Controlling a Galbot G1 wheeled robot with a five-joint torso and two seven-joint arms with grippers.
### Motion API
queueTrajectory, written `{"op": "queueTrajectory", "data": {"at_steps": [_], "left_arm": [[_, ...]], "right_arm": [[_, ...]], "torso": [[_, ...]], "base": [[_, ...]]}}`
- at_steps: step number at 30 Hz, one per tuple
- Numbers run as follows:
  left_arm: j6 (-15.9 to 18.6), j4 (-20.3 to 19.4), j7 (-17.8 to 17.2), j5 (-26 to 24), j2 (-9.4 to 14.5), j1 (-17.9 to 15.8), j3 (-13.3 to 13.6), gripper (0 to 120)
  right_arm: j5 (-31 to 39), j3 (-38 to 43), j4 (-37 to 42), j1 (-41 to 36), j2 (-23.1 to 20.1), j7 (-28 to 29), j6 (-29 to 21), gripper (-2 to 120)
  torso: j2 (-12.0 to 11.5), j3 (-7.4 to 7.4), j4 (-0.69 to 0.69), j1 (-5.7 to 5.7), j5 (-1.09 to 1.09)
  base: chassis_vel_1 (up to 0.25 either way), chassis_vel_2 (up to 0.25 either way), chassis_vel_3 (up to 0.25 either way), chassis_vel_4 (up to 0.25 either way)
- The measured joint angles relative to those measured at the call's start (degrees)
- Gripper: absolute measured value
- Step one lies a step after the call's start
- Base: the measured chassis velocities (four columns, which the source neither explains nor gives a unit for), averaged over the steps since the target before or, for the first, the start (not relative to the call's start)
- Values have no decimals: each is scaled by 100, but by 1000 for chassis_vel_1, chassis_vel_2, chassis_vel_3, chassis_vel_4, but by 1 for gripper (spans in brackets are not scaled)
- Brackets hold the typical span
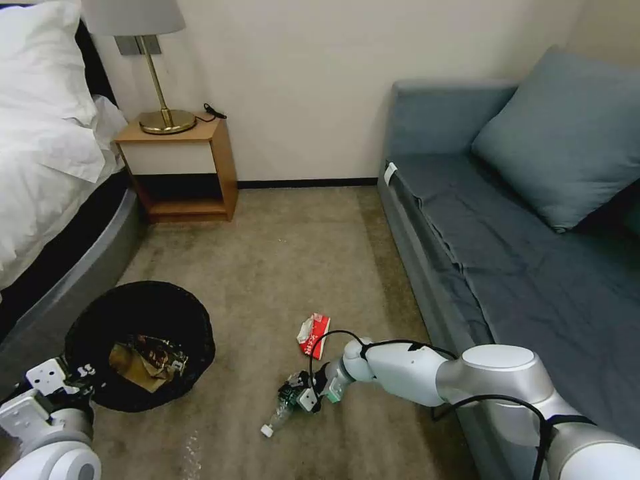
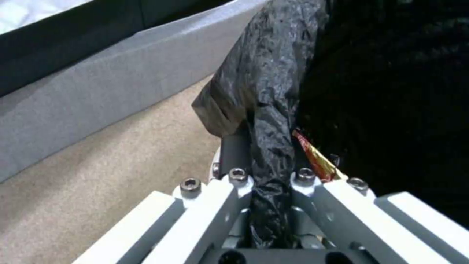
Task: Pick up the trash bin, then pick up the garbage on the floor and place it into the trash bin.
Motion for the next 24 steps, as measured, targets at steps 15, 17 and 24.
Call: {"op": "queueTrajectory", "data": {"at_steps": [15,17,24], "left_arm": [[55,72,-13,68,11,-77,31,2],[71,119,-25,80,38,-110,57,2],[150,214,-25,127,73,-230,205,2]], "right_arm": [[810,712,1585,241,-831,240,-512,17],[1033,1042,1954,358,-1332,342,-671,17],[1727,2053,3221,631,-2347,609,-1128,17]], "torso": [[0,0,3,0,2],[0,0,3,0,2],[0,0,-4,0,0]], "base": [[0,0,0,0],[0,0,0,0],[0,0,0,0]]}}
